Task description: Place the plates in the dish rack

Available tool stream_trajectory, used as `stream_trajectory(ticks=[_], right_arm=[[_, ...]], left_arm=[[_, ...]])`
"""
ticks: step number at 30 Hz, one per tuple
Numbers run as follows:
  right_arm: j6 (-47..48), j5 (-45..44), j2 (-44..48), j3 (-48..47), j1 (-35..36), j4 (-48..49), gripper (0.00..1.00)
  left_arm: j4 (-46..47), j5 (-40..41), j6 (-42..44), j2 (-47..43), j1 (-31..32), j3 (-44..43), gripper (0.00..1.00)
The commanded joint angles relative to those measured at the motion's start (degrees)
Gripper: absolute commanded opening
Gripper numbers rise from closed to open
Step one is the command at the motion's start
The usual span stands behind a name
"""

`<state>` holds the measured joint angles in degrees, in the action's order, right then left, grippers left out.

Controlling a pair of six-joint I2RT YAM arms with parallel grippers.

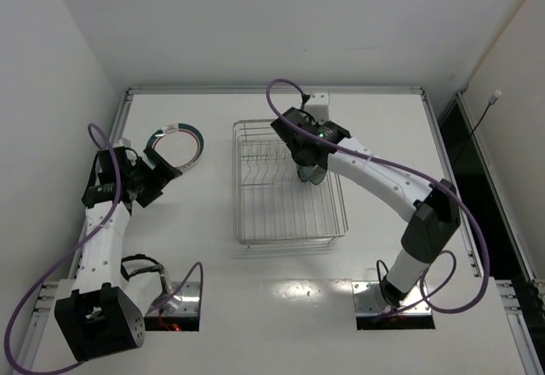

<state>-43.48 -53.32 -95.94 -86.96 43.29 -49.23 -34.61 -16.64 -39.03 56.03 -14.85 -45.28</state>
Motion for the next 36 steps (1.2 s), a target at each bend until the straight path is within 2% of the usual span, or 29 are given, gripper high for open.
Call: stream_trajectory(ticks=[1,5,13,16,18,19,21,22,27,29,30,33,35,36], right_arm=[[-0.5,-1.0,-4.1,-4.7,0.1,0.1,0.0],[-1.1,0.4,-7.3,-6.0,1.2,-1.1,0.0],[-1.1,8.0,-7.9,-4.6,1.2,2.5,0.0],[-0.5,10.7,-6.4,-3.3,0.7,3.9,0.09],[0.2,12.1,-4.2,-3.3,0.7,4.6,0.13],[0.2,12.1,-3.4,-2.6,0.7,4.6,0.2],[0.7,12.7,-1.7,-2.0,0.7,5.1,0.23],[0.7,13.2,-0.8,-1.0,0.7,5.1,0.29],[0.7,12.6,7.5,1.9,0.7,5.6,0.32],[1.8,12.6,11.7,5.5,0.7,8.7,0.35],[2.9,13.8,16.4,9.1,1.2,13.8,0.37],[5.2,17.5,22.4,15.0,1.2,22.7,0.45],[5.2,18.1,25.3,15.8,1.2,23.5,0.46],[5.2,18.1,25.3,16.3,1.2,23.5,0.47]], left_arm=[[1.2,0.0,0.3,0.0,-0.7,-0.7,0.8],[1.2,-1.4,-0.3,1.0,-0.7,-0.2,0.8],[2.3,-1.4,0.3,1.6,-1.2,0.4,0.8],[4.0,-1.9,-1.0,2.9,-1.8,1.2,0.8],[5.7,-2.4,-1.8,4.1,-1.8,2.7,0.8],[6.3,-2.4,-2.5,4.1,-1.8,2.7,0.8],[8.5,-2.4,-3.4,5.5,-2.4,3.3,0.8],[9.5,-2.4,-4.4,6.1,-2.4,3.4,0.8],[16.4,-2.4,-8.1,12.7,-3.0,2.1,0.8],[20.9,-2.4,-10.0,15.5,-3.0,1.4,0.8],[22.3,-1.9,-10.5,18.6,-3.0,0.5,0.8],[26.2,-0.7,-14.4,23.1,-3.0,-0.3,0.8],[29.0,0.6,-17.3,26.6,-3.0,-0.3,0.79],[30.3,1.6,-17.8,27.7,-3.0,-0.3,0.75]])
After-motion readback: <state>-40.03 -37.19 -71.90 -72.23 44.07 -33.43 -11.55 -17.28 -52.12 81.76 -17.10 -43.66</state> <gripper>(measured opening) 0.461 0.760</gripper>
